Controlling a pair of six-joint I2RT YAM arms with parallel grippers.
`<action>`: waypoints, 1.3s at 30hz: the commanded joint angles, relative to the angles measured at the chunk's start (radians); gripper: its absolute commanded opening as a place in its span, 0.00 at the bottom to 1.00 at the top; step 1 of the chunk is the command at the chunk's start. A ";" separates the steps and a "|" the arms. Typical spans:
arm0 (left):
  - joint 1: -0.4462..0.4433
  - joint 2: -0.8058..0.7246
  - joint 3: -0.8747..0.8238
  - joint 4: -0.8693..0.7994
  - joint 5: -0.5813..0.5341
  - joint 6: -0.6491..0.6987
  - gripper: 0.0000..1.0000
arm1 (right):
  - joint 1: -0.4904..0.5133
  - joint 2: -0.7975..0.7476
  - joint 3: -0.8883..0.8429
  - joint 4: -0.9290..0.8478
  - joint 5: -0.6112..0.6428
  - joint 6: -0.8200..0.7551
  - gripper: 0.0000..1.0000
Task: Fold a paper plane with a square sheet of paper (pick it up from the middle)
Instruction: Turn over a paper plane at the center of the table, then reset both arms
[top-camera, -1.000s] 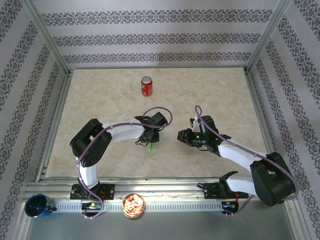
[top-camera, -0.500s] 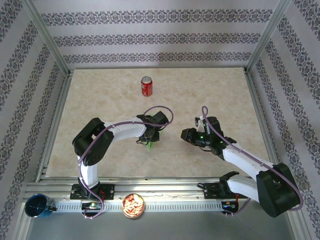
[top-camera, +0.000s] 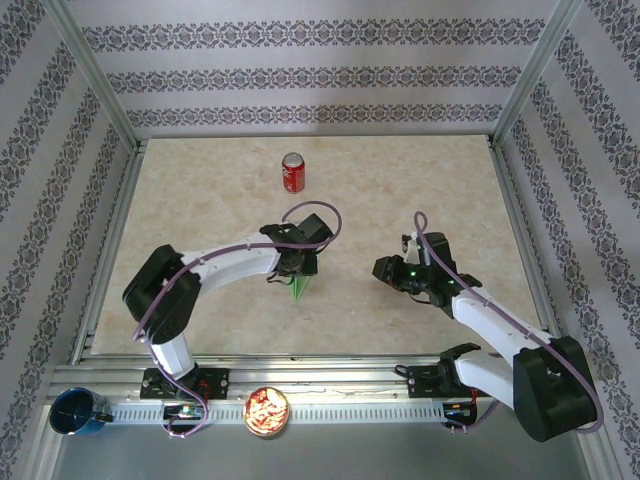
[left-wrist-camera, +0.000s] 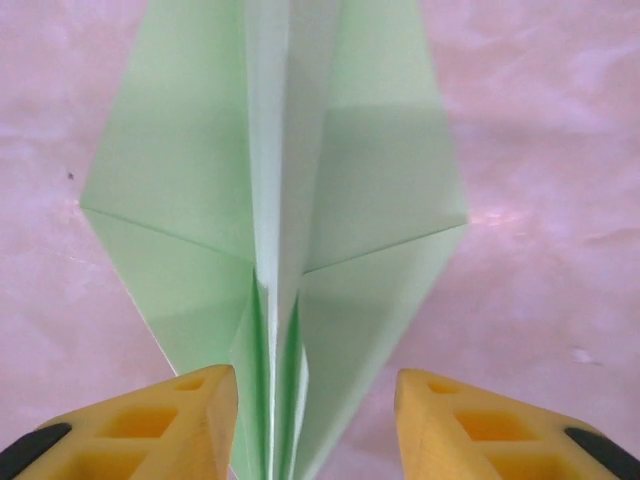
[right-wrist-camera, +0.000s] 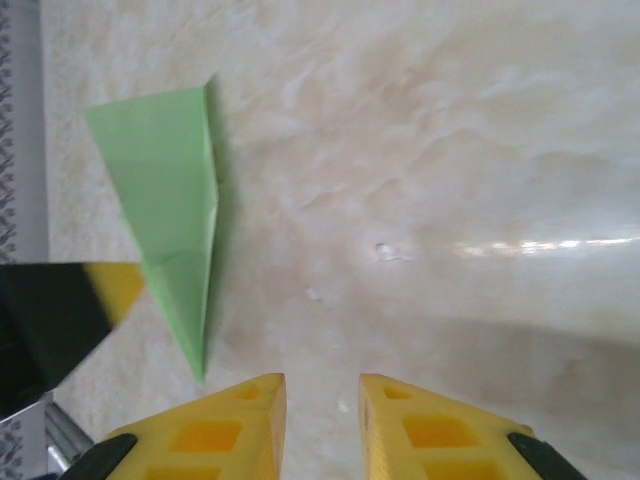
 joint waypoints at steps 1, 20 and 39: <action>0.000 -0.073 0.006 -0.053 -0.027 -0.008 0.46 | -0.051 -0.048 0.058 -0.101 0.021 -0.077 0.27; 0.585 -0.702 -0.547 0.332 -0.065 0.511 1.00 | -0.113 0.082 0.120 0.190 0.881 -0.662 0.98; 0.784 -0.184 -0.714 1.329 0.131 0.844 1.00 | -0.271 0.478 -0.120 1.164 0.378 -0.715 0.98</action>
